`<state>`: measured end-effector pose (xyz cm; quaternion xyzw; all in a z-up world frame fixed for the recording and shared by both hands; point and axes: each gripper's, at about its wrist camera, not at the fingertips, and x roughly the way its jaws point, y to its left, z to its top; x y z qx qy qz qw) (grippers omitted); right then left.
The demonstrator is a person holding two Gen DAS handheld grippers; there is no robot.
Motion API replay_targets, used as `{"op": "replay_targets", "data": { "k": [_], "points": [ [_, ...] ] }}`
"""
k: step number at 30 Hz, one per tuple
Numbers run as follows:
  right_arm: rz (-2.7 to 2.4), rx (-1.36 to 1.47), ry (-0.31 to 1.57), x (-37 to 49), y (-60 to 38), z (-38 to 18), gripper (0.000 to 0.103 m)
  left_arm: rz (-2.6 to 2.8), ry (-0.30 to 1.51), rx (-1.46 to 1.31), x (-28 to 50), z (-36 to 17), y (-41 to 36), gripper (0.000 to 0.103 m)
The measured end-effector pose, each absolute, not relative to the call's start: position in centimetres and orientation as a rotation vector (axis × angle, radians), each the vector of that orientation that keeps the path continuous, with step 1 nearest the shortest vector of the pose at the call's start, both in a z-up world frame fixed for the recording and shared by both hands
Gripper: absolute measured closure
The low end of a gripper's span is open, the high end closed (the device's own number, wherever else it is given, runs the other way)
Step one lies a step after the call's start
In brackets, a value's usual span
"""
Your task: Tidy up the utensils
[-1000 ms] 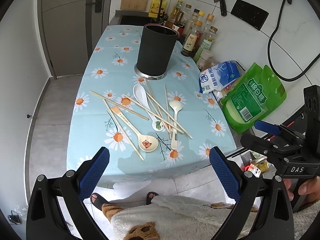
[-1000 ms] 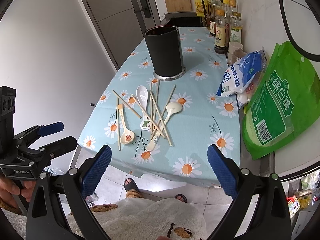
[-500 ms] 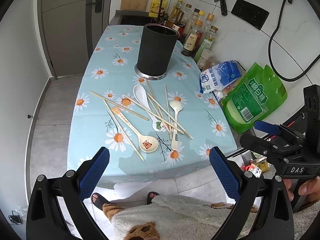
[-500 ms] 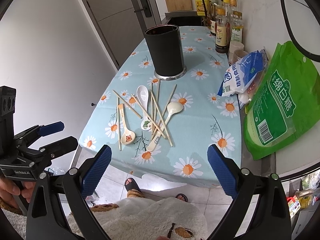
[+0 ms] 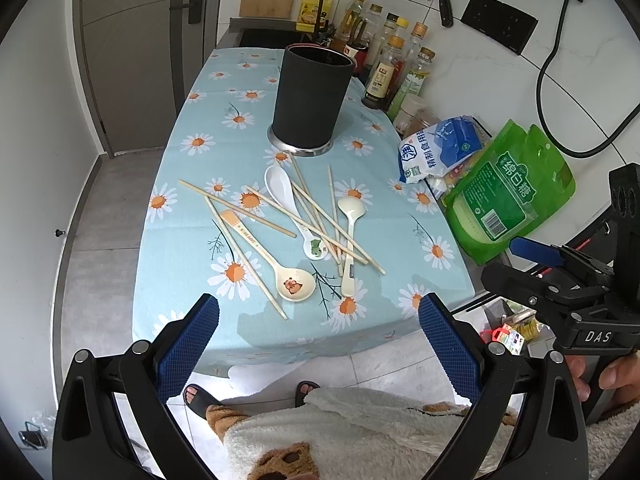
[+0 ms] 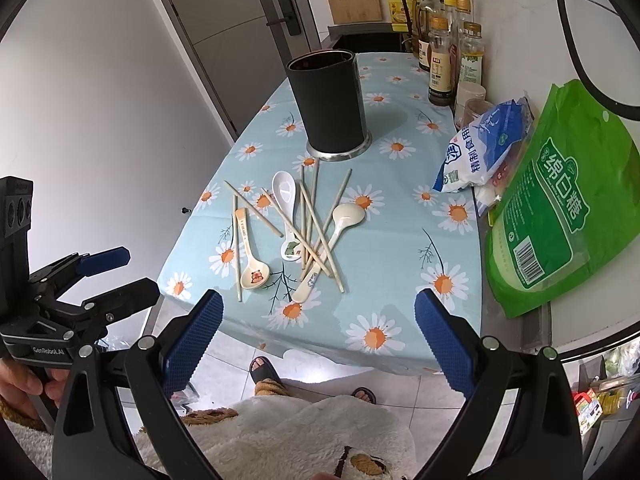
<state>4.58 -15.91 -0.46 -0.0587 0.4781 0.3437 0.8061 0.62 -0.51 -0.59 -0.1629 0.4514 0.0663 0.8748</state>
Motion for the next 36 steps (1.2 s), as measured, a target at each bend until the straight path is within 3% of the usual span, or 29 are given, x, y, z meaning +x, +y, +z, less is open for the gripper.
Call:
{"op": "replay_targets", "data": {
  "k": [36],
  "points": [
    [0.75, -0.128, 1.045, 4.7, -16.4, -0.7, 0.007, 0.139, 0.967, -0.327, 0.3, -0.7, -1.9, 0.007]
  ]
}}
